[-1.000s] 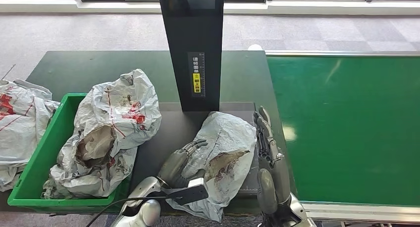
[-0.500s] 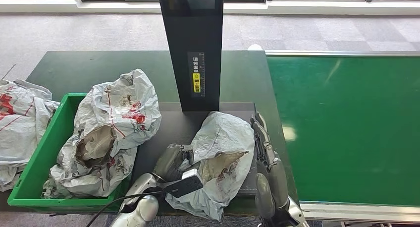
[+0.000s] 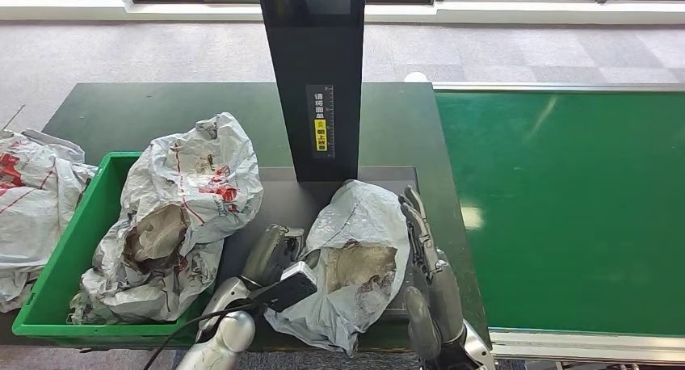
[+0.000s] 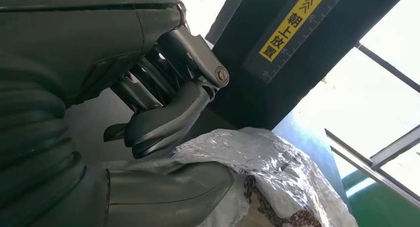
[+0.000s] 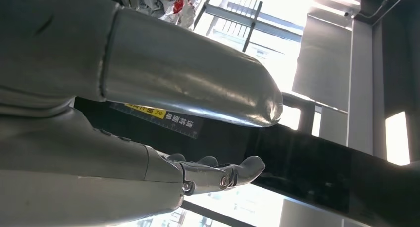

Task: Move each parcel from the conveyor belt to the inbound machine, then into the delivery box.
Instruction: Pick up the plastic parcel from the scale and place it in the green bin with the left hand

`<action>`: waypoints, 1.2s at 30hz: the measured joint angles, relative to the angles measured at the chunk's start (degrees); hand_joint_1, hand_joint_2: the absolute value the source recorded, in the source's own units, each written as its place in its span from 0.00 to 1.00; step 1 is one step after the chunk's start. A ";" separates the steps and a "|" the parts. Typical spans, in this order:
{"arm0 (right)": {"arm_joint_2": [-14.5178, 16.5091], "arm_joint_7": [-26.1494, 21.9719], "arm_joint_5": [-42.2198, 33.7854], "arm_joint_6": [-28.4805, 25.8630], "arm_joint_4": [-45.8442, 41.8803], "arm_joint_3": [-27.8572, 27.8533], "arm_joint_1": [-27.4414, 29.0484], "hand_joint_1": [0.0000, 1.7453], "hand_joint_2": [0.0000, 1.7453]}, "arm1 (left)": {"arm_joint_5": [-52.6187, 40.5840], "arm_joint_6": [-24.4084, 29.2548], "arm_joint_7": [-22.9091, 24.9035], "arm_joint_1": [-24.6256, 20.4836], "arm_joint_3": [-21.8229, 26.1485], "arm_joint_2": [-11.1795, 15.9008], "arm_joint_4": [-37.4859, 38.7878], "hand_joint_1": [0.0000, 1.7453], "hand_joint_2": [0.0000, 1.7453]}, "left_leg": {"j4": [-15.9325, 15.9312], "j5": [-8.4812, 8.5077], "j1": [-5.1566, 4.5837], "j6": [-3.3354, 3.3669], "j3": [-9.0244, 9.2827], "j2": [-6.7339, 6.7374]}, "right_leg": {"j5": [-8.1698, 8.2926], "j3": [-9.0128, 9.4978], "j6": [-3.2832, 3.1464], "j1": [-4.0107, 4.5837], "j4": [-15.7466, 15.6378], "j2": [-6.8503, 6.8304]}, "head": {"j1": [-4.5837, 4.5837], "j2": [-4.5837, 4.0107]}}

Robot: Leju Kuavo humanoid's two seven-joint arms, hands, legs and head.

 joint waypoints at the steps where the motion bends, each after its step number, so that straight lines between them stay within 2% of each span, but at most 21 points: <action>1: 0.07 0.00 -0.01 -0.02 0.01 0.00 0.00 0.00 0.00 | 0.10 0.03 -0.05 -0.03 0.09 -0.07 -0.18 1.00 1.00 | 0.00 0.00 0.00 0.00 0.00 0.00 | 0.00 0.00 0.00 0.00 0.00 0.00 | 0.00 0.00; 10: 0.41 0.01 -0.34 0.52 0.03 -0.07 0.01 0.00 0.00 | -1.47 3.98 -0.89 -0.20 -0.03 -0.52 -4.17 1.00 1.00 | 0.00 0.00 0.00 0.00 0.00 0.00 | 0.00 -0.01 0.00 0.00 0.00 -0.01 | 0.00 0.00; 18: 0.66 -0.01 -1.37 0.20 0.03 -0.70 0.99 0.00 0.00 | -2.11 6.58 -1.67 0.61 -3.36 -0.65 -11.90 1.00 1.00 | 0.00 -0.01 0.00 0.00 0.00 0.00 | 0.00 0.00 0.00 0.00 0.00 0.00 | 0.00 0.00; 26: 0.64 0.00 -1.71 -0.46 0.03 -0.70 1.22 0.00 0.00 | -2.56 5.36 -0.07 1.67 -5.94 -0.04 -18.62 1.00 1.00 | 0.00 -0.01 0.00 0.01 0.00 0.00 | -0.01 0.01 0.00 0.00 0.00 -0.01 | 0.00 0.00; 27: 0.64 0.01 -1.71 -0.48 0.03 -0.70 1.22 0.00 0.00 | -2.48 5.12 -0.01 1.73 -6.12 0.04 -19.03 0.91 1.00 | 0.00 -0.01 0.00 0.01 0.00 0.00 | 0.00 0.00 0.00 0.00 0.00 0.00 | 0.00 0.00; 30: 0.64 -0.01 -1.79 -0.49 0.03 -0.70 1.22 0.00 0.00 | -1.12 2.52 0.29 1.83 -6.75 0.37 -19.78 0.17 1.00 | 0.00 -0.01 0.00 0.01 0.01 0.00 | 0.00 0.01 0.00 0.00 0.00 -0.01 | 0.00 0.00; 31: 0.64 -0.01 -1.89 -0.48 0.03 -0.70 1.21 0.00 0.00 | -0.22 0.80 0.40 1.82 -7.02 0.49 -19.70 0.01 1.00 | 0.00 -0.01 0.00 0.01 0.00 0.00 | 0.00 0.01 0.00 0.00 0.00 -0.01 | 0.00 0.00; 36: 0.64 0.00 -1.91 0.47 0.04 -0.70 1.00 0.00 0.00 | 3.11 -6.60 0.17 0.87 -8.40 0.89 -16.08 0.00 1.00 | 0.00 -0.01 -0.01 0.01 0.00 0.00 | 0.00 0.00 0.00 -0.01 0.00 -0.01 | 0.00 0.00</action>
